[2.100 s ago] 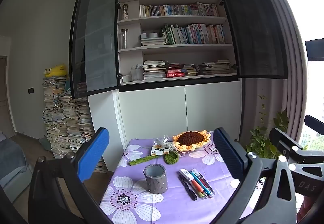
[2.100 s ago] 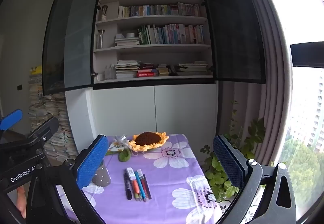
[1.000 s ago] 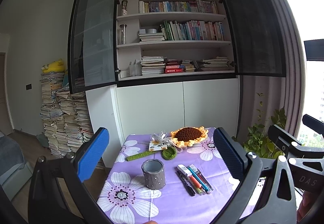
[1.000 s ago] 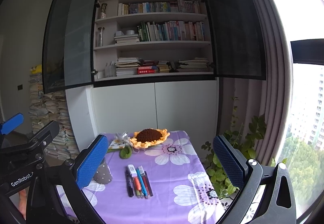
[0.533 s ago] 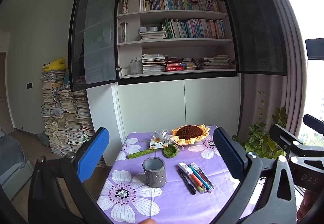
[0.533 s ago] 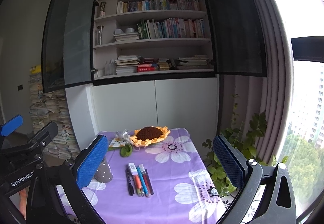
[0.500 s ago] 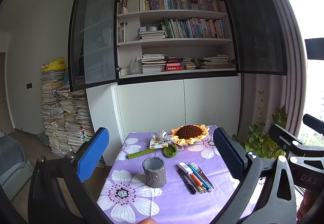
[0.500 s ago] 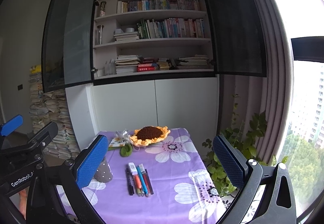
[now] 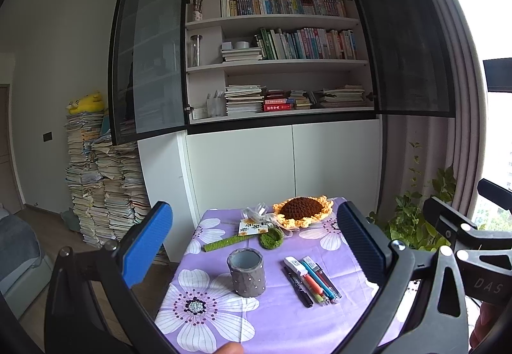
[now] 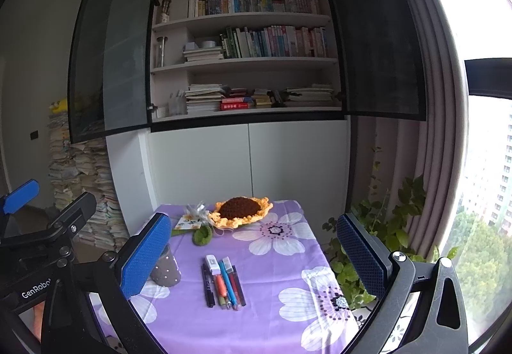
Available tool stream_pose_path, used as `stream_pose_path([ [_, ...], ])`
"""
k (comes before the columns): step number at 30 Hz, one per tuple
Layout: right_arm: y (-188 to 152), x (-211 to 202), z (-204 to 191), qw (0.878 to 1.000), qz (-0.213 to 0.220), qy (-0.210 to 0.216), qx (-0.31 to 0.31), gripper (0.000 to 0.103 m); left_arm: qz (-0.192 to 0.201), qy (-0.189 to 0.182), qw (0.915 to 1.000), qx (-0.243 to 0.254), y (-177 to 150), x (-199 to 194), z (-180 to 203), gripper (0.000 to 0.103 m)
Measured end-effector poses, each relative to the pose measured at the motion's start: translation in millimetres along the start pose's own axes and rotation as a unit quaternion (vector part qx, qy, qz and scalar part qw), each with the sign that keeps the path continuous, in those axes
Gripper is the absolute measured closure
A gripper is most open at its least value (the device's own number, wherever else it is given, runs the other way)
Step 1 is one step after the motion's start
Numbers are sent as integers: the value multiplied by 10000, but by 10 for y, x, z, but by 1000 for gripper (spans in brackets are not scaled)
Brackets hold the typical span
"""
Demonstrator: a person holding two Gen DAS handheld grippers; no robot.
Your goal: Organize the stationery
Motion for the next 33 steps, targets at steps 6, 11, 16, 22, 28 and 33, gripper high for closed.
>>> stream_pose_path([
  [6,5,0,-22,10000,23,49,-69,0,5,29,10000,-5,3,12,-6,1],
  [11,8,-2,-33,10000,39,36,-66,0,53,12,10000,30,5,-18,11,1],
  [16,0,7,-39,10000,40,19,-27,0,51,-3,10000,70,-12,-13,11,1],
  [22,-64,63,-27,10000,-46,36,2,0,-75,38,9999,55,-93,89,-34,1],
  [28,-156,207,-42,9997,-232,47,-10,0,-344,56,9994,20,-275,280,-85,1],
  [33,-282,392,-28,9989,-471,4,-60,0,-526,29,9985,120,-671,570,-173,1],
])
Point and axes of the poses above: each gripper's, at about its wrist camera, not at the fingertips, and x roughly the way its jaws point, z to its right, y to its top, the point moved 3 cm from there along x, roughly the way its jaws point, and after that the axes turned 5 degrees about z, right-handed, at the moved point
